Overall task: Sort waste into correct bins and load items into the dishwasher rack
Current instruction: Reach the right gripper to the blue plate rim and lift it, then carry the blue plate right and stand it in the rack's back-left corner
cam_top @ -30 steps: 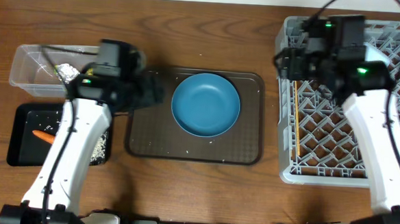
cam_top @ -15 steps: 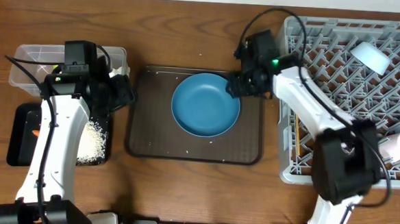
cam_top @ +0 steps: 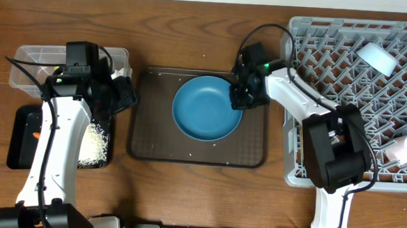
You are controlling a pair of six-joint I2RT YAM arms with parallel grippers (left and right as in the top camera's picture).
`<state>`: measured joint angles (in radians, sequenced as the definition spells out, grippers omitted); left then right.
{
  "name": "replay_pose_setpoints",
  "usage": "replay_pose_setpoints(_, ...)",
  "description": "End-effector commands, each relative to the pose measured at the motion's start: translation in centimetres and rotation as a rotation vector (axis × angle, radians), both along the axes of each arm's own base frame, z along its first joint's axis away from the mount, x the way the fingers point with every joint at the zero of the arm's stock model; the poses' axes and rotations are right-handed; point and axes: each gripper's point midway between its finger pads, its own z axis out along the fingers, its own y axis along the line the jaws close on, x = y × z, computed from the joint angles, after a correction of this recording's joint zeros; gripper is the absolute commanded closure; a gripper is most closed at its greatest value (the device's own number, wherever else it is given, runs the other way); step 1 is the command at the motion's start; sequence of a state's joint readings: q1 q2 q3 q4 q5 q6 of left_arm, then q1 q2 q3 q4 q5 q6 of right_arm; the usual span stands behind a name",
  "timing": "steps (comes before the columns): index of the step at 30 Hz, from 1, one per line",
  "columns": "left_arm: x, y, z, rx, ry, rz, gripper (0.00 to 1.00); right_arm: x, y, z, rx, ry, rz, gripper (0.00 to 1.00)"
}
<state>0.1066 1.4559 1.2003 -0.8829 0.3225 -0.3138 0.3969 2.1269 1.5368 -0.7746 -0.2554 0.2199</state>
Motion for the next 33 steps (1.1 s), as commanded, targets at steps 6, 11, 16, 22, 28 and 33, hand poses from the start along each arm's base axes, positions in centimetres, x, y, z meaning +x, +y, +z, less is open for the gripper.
replay_pose_setpoints(6, 0.1, 0.1, -0.1, 0.007, 0.001, -0.011, 0.35, 7.9, -11.3, 18.0, -0.180, -0.472, -0.206, 0.99)
replay_pose_setpoints(11, 0.1, 0.1, -0.1, 0.007, 0.001, -0.011, 0.35, 6.5, -23.2, 26.3, -0.620, -0.670, -0.476, 0.99)
replay_pose_setpoints(16, 0.1, 0.1, -0.1, 0.007, 0.001, -0.011, 0.35, 1.2, -33.6, 33.7, -1.159, -0.762, -0.892, 0.99)
replay_pose_setpoints(22, 0.1, 0.1, -0.1, 0.007, 0.001, -0.010, 0.35, 0.5, -36.1, 33.4, -1.318, -0.714, -0.956, 0.99)
replay_pose_setpoints(28, -0.2, 0.0, -0.2, 0.005, 0.014, -0.011, 0.35, 2.2, -36.4, 29.9, -1.369, -0.633, -0.891, 0.99)
replay_pose_setpoints(33, -0.6, 0.0, -0.3, 0.003, 0.032, -0.011, 0.35, 4.0, -36.1, 26.1, -1.374, -0.569, -0.819, 0.99)
